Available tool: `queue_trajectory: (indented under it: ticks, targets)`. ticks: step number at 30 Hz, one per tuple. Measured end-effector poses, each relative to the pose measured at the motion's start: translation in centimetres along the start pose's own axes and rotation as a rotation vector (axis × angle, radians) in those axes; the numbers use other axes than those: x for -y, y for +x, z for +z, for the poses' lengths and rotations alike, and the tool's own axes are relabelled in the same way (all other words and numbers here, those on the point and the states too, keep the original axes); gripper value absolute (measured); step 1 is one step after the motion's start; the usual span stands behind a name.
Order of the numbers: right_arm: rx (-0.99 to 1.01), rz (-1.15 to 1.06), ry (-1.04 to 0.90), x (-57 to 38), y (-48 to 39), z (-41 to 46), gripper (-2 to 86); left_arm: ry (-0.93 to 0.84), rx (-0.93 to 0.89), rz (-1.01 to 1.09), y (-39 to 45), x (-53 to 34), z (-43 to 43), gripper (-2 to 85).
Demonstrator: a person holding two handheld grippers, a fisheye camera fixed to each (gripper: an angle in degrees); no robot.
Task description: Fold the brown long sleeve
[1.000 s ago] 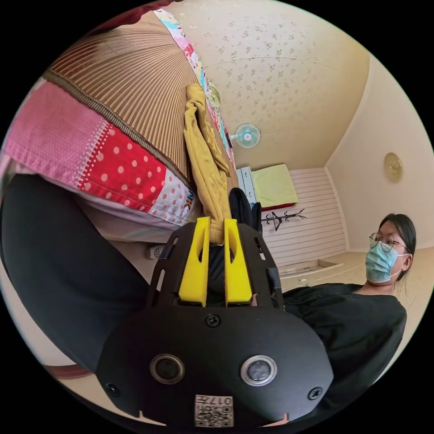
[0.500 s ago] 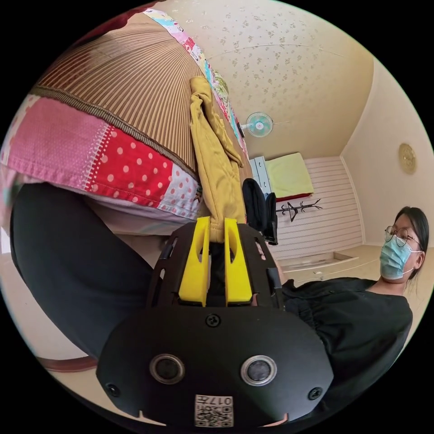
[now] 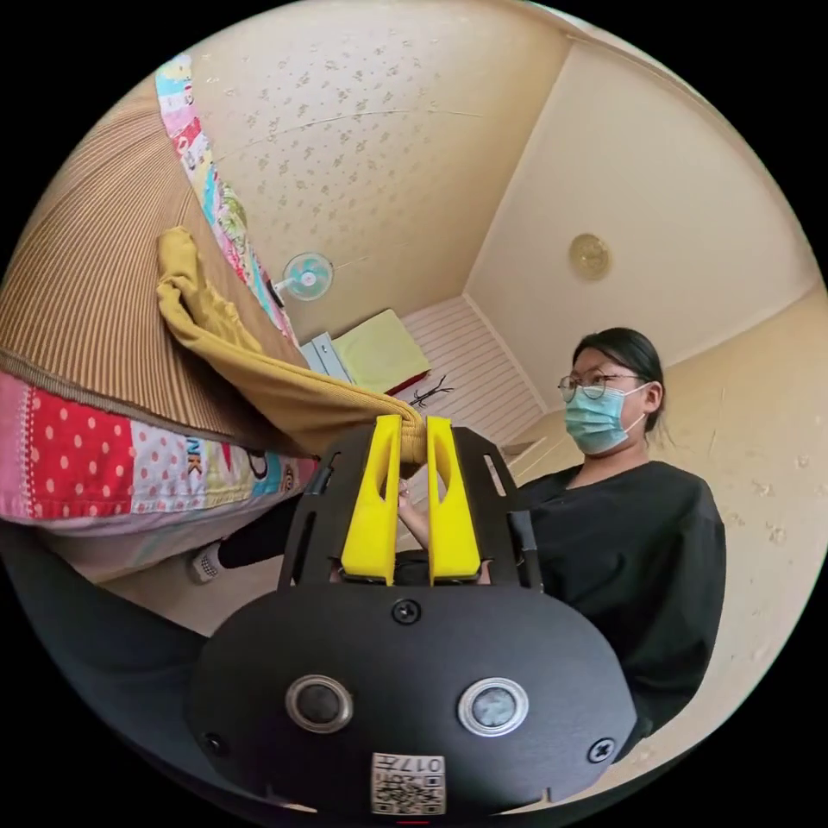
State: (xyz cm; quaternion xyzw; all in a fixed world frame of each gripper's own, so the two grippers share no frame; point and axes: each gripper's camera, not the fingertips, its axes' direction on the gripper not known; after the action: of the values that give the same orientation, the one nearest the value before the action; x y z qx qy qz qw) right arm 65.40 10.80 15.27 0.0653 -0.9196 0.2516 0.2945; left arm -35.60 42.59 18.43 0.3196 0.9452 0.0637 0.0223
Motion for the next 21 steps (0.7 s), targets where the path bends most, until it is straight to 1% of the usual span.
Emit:
queue_trajectory:
  ticks: [1, 3, 5, 6, 8, 10, 12, 14, 17, 21]
  targets:
    - [0.077, -0.059, 0.028, 0.0, -0.7, -0.2, 3.0, 0.000, -0.064, 0.060, 1.2, 0.1, 0.3, 5.3]
    - [0.174, -0.130, 0.058, -0.1, -1.4, -0.3, 3.0, 0.007, -0.156, 0.115, 2.2, 0.2, 0.7, 5.3]
    - [0.199, -0.164, 0.062, -0.1, -1.5, -0.2, 3.0, 0.027, -0.193, 0.118, 2.1, 0.1, 0.9, 5.3]
    - [0.149, -0.141, 0.064, -0.2, -0.9, -0.1, 3.0, 0.050, -0.173, 0.066, 1.0, 0.0, 0.9, 5.3]
    - [-0.015, -0.006, 0.077, -0.2, 1.2, -0.1, 3.0, 0.089, -0.074, -0.081, -1.8, -0.7, 0.5, 5.3]
    - [-0.252, 0.200, 0.124, -1.2, 4.8, -0.2, 2.9, 0.147, 0.139, -0.286, -5.6, -2.4, -0.2, 5.3]
    - [-0.271, 0.247, 0.171, -2.0, 6.8, 0.4, 2.9, 0.181, 0.181, -0.318, -7.0, -3.0, 0.2, 5.3]
    - [-0.263, 0.249, 0.223, -2.3, 8.1, 1.6, 2.8, 0.213, 0.180, -0.305, -7.7, -2.3, 1.1, 5.3]
    - [-0.306, 0.236, 0.294, -0.8, 10.0, 3.5, 2.8, 0.253, 0.224, -0.264, -8.9, 1.6, 2.6, 5.3]
    - [-0.486, 0.201, 0.291, 4.8, 13.4, 7.8, 2.9, 0.252, 0.301, -0.255, -13.7, 9.6, 5.7, 5.3]
